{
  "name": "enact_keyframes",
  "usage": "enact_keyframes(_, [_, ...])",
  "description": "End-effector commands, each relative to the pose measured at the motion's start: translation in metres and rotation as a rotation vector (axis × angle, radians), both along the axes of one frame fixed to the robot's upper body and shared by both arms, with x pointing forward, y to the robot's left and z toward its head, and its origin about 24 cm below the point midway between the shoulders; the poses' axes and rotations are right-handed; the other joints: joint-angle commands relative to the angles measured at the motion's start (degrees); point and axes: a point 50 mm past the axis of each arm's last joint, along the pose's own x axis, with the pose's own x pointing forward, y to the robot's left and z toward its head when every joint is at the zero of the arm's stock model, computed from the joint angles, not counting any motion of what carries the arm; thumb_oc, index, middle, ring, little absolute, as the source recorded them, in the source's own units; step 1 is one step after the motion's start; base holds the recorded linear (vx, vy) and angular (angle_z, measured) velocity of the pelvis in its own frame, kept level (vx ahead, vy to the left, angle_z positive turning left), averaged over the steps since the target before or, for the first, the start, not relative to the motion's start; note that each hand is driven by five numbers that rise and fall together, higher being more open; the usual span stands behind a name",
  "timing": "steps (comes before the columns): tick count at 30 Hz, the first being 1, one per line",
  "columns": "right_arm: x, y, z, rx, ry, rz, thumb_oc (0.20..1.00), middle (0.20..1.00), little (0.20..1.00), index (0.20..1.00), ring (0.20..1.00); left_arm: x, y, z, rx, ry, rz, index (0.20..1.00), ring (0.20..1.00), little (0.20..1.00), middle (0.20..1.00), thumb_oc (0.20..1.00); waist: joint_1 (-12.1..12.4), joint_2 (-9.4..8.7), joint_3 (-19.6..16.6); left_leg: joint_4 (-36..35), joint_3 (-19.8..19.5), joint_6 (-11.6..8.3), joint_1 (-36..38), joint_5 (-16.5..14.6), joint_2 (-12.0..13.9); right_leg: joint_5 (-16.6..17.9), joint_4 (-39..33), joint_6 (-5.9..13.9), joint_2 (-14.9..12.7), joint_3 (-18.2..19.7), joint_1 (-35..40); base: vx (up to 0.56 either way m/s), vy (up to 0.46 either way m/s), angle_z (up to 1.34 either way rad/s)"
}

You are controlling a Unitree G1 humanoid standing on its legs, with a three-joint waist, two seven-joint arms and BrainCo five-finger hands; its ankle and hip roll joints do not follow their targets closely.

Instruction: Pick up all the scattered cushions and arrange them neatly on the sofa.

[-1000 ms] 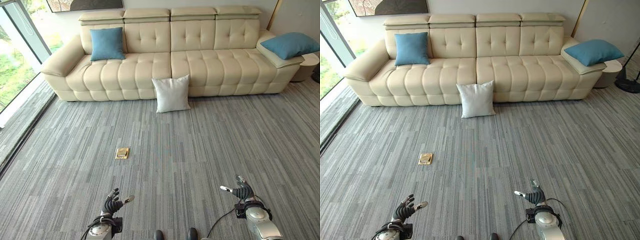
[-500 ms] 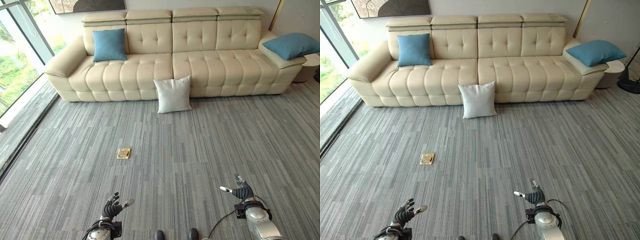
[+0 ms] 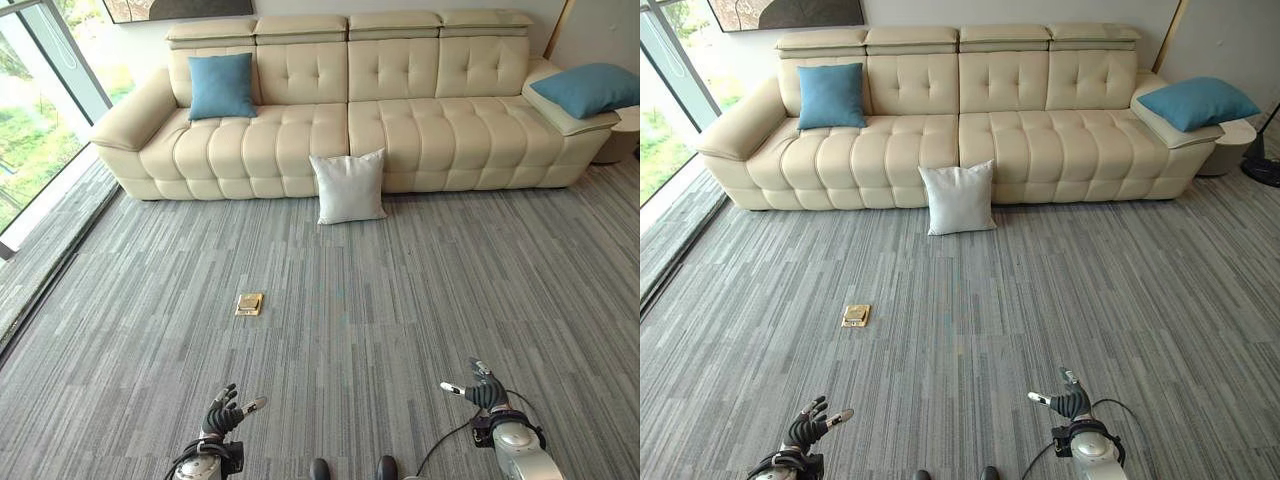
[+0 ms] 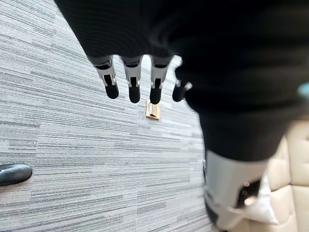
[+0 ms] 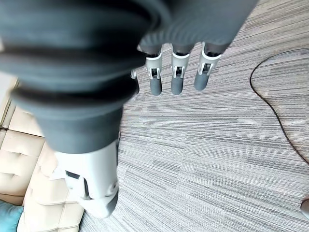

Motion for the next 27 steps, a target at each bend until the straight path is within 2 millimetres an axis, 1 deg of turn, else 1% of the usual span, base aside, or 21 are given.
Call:
enact_keyframes(1, [0.024, 0.005, 0.017, -0.022, -0.093, 0.051, 1.000, 1.000, 1.000, 1.000, 1.000, 0.028, 0.015, 0.018, 0.088, -0.092, -0.016, 1.000, 1.000, 1.000, 1.000, 1.000, 1.50, -2.44, 1.61, -0.03, -1.01, -3.84, 1.50, -4.68, 2.83, -7.46, 0.07, 6.36, -5.37, 0.07, 2.78, 0.02, 0.070, 0.00])
enact_keyframes(3, [0.025, 0.003, 0.019, -0.033, -0.100, 0.052, 1.000, 1.000, 1.000, 1.000, 1.000, 0.030, 0.021, 0.022, 0.117, -0.100, -0.015, 1.000, 1.000, 1.000, 1.000, 1.000, 1.87, -3.05, 1.97, -0.03, -1.05, -3.26, 0.67, -4.85, 2.36, -7.51, 1.26, 6.72, -5.90, -0.10, 1.84, 0.02, 0.116, 0.01])
enact_keyframes(6, [0.025, 0.000, 0.020, -0.048, -0.099, 0.049, 1.000, 1.000, 1.000, 1.000, 1.000, 0.034, 0.025, 0.026, 0.130, -0.121, -0.009, 1.000, 1.000, 1.000, 1.000, 1.000, 2.25, -3.06, 2.84, -0.03, -1.27, -1.95, -0.24, -5.20, 1.61, -8.19, 7.29, 7.35, -7.06, 0.53, -1.96, -0.01, 0.118, 0.00])
enact_keyframes(7, [0.025, 0.000, 0.020, -0.048, -0.099, 0.049, 1.000, 1.000, 1.000, 1.000, 1.000, 0.034, 0.025, 0.026, 0.130, -0.121, -0.009, 1.000, 1.000, 1.000, 1.000, 1.000, 2.30, -3.08, 2.79, -0.03, -1.21, -1.92, -0.32, -5.20, 1.59, -8.32, 7.57, 7.37, -7.10, 0.61, -2.19, -0.04, 0.148, -0.03])
enact_keyframes(8, [0.025, 0.001, 0.020, -0.052, -0.097, 0.055, 1.000, 1.000, 1.000, 1.000, 1.000, 0.036, 0.028, 0.030, 0.139, -0.133, -0.001, 1.000, 1.000, 1.000, 1.000, 1.000, 2.12, -2.77, 4.18, -0.03, -1.25, -1.14, -0.29, -5.48, 1.29, -7.88, 14.59, 8.30, -7.58, 1.17, -6.04, -0.05, 0.146, 0.00])
enact_keyframes(9, [0.025, 0.001, 0.020, -0.055, -0.093, 0.058, 1.000, 1.000, 1.000, 1.000, 1.000, 0.036, 0.030, 0.030, 0.141, -0.134, 0.004, 1.000, 1.000, 1.000, 1.000, 1.000, 1.98, -2.52, 4.69, -0.03, -1.19, -0.84, -0.22, -5.63, 1.26, -7.44, 18.30, 8.64, -7.82, 1.51, -8.17, -0.05, 0.145, -0.06])
enact_keyframes(10, [0.025, 0.001, 0.020, -0.055, -0.093, 0.058, 1.000, 1.000, 1.000, 1.000, 1.000, 0.037, 0.030, 0.030, 0.141, -0.134, 0.004, 1.000, 1.000, 1.000, 1.000, 1.000, 2.04, -2.58, 4.64, -0.03, -1.12, -0.81, -0.32, -5.62, 1.19, -7.59, 18.66, 8.66, -7.90, 1.63, -8.47, -0.01, 0.078, -0.08])
enact_keyframes(11, [0.025, 0.002, 0.020, -0.055, -0.091, 0.060, 1.000, 1.000, 1.000, 1.000, 1.000, 0.038, 0.030, 0.031, 0.144, -0.136, 0.007, 1.000, 1.000, 1.000, 1.000, 1.000, 1.95, -2.34, 5.04, -0.03, -0.92, -0.68, -0.20, -5.76, 1.27, -7.12, 21.51, 9.04, -7.89, 1.82, -10.29, 0.04, 0.066, -0.01])
enact_keyframes(12, [0.025, 0.003, 0.019, -0.049, -0.088, 0.061, 1.000, 1.000, 1.000, 1.000, 1.000, 0.038, 0.030, 0.030, 0.137, -0.135, 0.011, 1.000, 1.000, 1.000, 1.000, 1.000, 1.75, -2.07, 5.47, -0.03, -0.87, -0.74, 0.22, -6.08, 1.36, -6.82, 23.33, 8.89, -7.54, 1.69, -12.03, 0.10, 0.079, -0.07])
enact_keyframes(13, [0.026, 0.003, 0.020, -0.051, -0.092, 0.061, 1.000, 1.000, 1.000, 1.000, 1.000, 0.040, 0.028, 0.030, 0.123, -0.143, 0.015, 1.000, 1.000, 1.000, 1.000, 1.000, 1.69, -2.02, 5.89, -0.03, -0.83, -0.76, 0.83, -6.45, 1.29, -7.02, 23.34, 8.30, -7.17, 1.37, -13.51, 0.13, 0.044, -0.09])
enact_keyframes(14, [0.026, 0.003, 0.020, -0.051, -0.091, 0.062, 1.000, 1.000, 1.000, 1.000, 1.000, 0.040, 0.027, 0.031, 0.118, -0.145, 0.013, 1.000, 1.000, 1.000, 1.000, 1.000, 1.62, -1.98, 6.00, -0.03, -0.81, -0.79, 1.13, -6.62, 1.19, -7.13, 22.25, 8.14, -7.00, 1.09, -13.46, 0.22, 0.005, -0.18])
enact_keyframes(15, [0.028, 0.002, 0.021, -0.058, -0.094, 0.062, 1.000, 1.000, 1.000, 1.000, 1.000, 0.041, 0.024, 0.030, 0.088, -0.154, 0.025, 1.000, 1.000, 1.000, 1.000, 1.000, 1.27, -1.86, 6.43, -0.03, -0.56, -0.89, 2.36, -7.44, 0.63, -6.29, 18.16, 7.13, -5.98, -0.68, -15.06, 0.22, -0.026, -0.05])
enact_keyframes(18, [0.027, 0.000, 0.021, -0.077, -0.088, 0.065, 1.000, 1.000, 1.000, 1.000, 1.000, 0.043, 0.019, 0.030, 0.056, -0.168, 0.046, 1.000, 1.000, 1.000, 1.000, 1.000, 0.08, -2.05, 7.07, -0.03, -1.35, -1.38, 4.37, -8.99, 0.09, -4.17, 12.60, 7.37, -4.85, -3.09, -17.24, 0.24, -0.061, -0.10])
enact_keyframes(19, [0.026, 0.000, 0.021, -0.083, -0.086, 0.063, 1.000, 1.000, 1.000, 1.000, 1.000, 0.045, 0.018, 0.030, 0.053, -0.172, 0.046, 1.000, 1.000, 1.000, 1.000, 1.000, -0.58, -2.02, 7.16, -0.03, -1.84, -1.56, 4.95, -9.49, 0.13, -3.98, 11.74, 7.50, -4.42, -2.87, -17.63, 0.15, -0.042, 0.15])
enact_keyframes(20, [0.026, 0.000, 0.021, -0.083, -0.085, 0.063, 1.000, 1.000, 1.000, 1.000, 1.000, 0.045, 0.017, 0.030, 0.053, -0.172, 0.046, 1.000, 1.000, 1.000, 1.000, 1.000, -0.65, -1.94, 7.20, -0.03, -1.92, -1.58, 5.01, -9.54, 0.22, -4.00, 11.68, 7.49, -4.36, -2.98, -17.50, 0.37, -0.155, 0.58])
enact_keyframes(21, [0.020, -0.002, 0.018, -0.069, -0.080, 0.044, 1.000, 1.000, 1.000, 1.000, 1.000, 0.050, 0.012, 0.032, 0.043, -0.187, 0.026, 1.000, 1.000, 1.000, 1.000, 1.000, -1.27, -2.40, 5.94, -0.03, -2.57, -2.17, 6.62, -11.42, 0.56, -4.37, 9.97, 5.98, -3.43, -2.09, -15.44, 0.40, -0.192, 0.68])
enact_keyframes(23, [0.018, -0.005, 0.016, -0.059, -0.077, 0.021, 1.000, 1.000, 1.000, 1.000, 1.000, 0.052, 0.010, 0.032, 0.028, -0.192, 0.032, 1.000, 1.000, 1.000, 1.000, 1.000, -1.92, -2.13, 4.97, 0.66, -2.70, -2.93, 7.38, -11.90, 1.97, -5.22, 9.68, 4.85, -2.48, -2.14, -13.96, 0.44, -0.239, 0.77])
enact_keyframes(24, [0.018, -0.008, 0.017, -0.052, -0.082, 0.008, 1.000, 1.000, 1.000, 1.000, 1.000, 0.054, 0.010, 0.034, 0.023, -0.200, 0.034, 1.000, 1.000, 1.000, 1.000, 1.000, -2.30, -2.18, 4.60, 5.63, -2.76, -3.74, 6.18, -12.65, 3.25, -6.35, 9.76, 3.81, -1.96, -2.10, -12.72, 0.35, -0.214, 0.63])
enact_keyframes(25, [0.018, -0.009, 0.017, -0.049, -0.083, 0.009, 1.000, 1.000, 1.000, 1.000, 1.000, 0.054, 0.010, 0.034, 0.018, -0.200, 0.034, 1.000, 1.000, 1.000, 1.000, 1.000, -2.27, -2.16, 4.74, 9.14, -2.90, -4.16, 5.10, -11.95, 3.54, -6.86, 9.58, 3.16, -1.60, -1.88, -11.67, 0.41, -0.247, 0.49])
enact_keyframes(26, [0.020, -0.011, 0.020, -0.052, -0.095, 0.012, 1.000, 1.000, 1.000, 1.000, 1.000, 0.056, 0.009, 0.034, 0.008, -0.208, 0.037, 1.000, 1.000, 1.000, 1.000, 1.000, -1.83, -2.32, 5.03, 14.74, -3.12, -5.05, 2.62, -9.09, 3.56, -7.87, 8.81, 1.98, -0.89, -1.60, -9.64, 0.27, -0.151, 0.26])
enact_keyframes(27, [0.020, -0.013, 0.020, -0.055, -0.092, 0.010, 1.000, 1.000, 1.000, 1.000, 1.000, 0.057, 0.008, 0.035, 0.003, -0.209, 0.037, 1.000, 1.000, 1.000, 1.000, 1.000, -1.59, -2.43, 5.48, 17.00, -3.22, -5.04, 0.77, -8.02, 3.72, -8.60, 8.57, 1.56, -0.94, -1.64, -8.65, 0.25, -0.127, 0.20])
